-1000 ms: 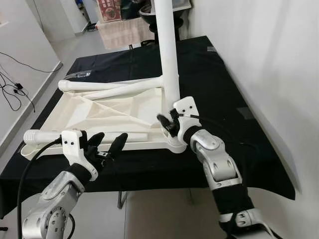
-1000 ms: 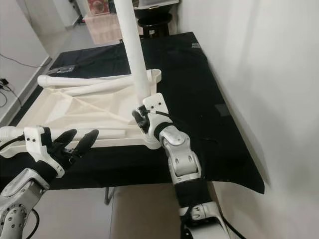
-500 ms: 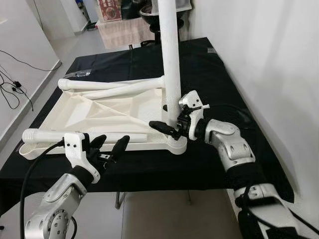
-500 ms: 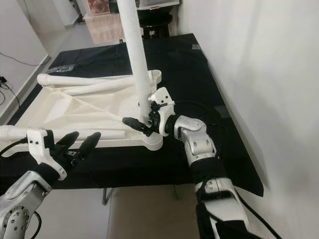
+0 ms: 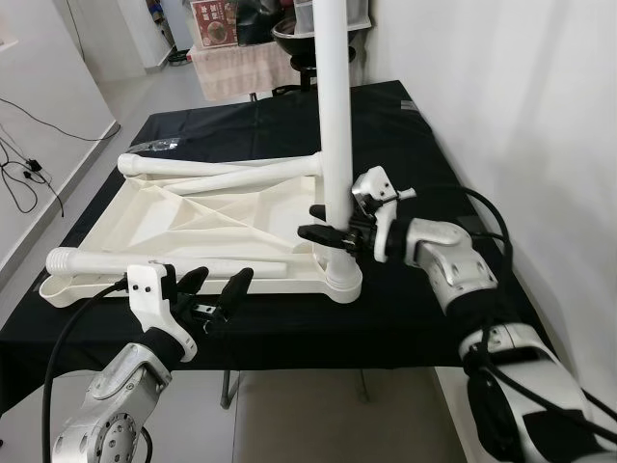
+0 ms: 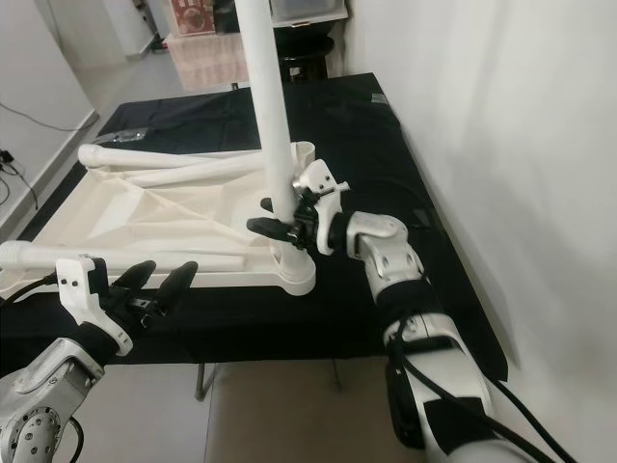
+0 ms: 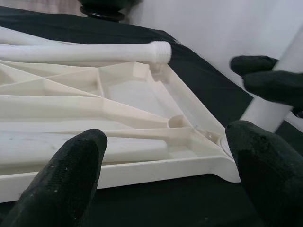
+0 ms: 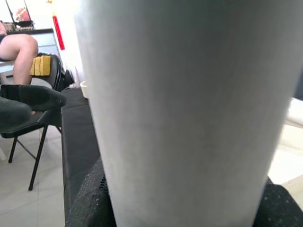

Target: Building children table

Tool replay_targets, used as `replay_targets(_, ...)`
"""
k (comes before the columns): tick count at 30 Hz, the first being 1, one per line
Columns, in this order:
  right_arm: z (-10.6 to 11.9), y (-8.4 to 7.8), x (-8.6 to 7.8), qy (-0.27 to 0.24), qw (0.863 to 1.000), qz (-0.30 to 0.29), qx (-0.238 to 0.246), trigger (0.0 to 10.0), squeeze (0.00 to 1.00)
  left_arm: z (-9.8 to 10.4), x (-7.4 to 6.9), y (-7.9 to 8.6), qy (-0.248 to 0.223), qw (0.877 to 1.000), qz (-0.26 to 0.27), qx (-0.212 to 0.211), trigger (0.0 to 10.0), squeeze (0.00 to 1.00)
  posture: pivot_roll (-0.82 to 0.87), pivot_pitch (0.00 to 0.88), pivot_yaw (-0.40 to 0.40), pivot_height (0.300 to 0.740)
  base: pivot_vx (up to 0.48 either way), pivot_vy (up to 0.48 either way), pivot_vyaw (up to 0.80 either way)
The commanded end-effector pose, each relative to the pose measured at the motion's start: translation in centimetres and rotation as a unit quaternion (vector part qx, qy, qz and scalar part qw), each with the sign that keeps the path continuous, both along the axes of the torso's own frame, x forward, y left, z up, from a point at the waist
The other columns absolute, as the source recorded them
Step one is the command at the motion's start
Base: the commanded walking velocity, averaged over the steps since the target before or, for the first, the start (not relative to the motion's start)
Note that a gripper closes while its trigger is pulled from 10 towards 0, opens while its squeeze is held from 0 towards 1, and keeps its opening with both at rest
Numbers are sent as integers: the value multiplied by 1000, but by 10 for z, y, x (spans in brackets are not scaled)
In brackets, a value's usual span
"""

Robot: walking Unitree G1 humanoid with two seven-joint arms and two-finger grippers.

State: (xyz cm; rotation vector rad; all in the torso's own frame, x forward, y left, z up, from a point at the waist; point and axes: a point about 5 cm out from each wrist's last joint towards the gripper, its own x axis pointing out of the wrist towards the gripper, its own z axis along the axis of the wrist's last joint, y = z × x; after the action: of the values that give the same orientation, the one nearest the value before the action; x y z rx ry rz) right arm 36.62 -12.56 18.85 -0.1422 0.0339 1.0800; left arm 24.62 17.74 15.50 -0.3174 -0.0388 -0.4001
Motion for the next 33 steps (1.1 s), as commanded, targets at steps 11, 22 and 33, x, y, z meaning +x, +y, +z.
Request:
replay_targets(11, -41, 28, -30, 37, 942, -332, -41, 0, 0, 0, -1, 4, 3, 1000, 2, 5, 10000, 0, -55, 41, 105, 740, 0, 0, 0)
replay_targets(22, -14, 25, 4, -4, 954, -297, -41, 10000, 1000, 1, -1, 4, -1, 1000, 10, 3, 10000, 0, -48, 38, 99, 740, 0, 0, 0)
replay_targets(33, 0, 32, 3, -26, 999, -16, -44, 10000, 0, 2, 0, 3, -2, 1000, 6, 3, 10000, 0, -48, 35, 99, 740, 0, 0, 0)
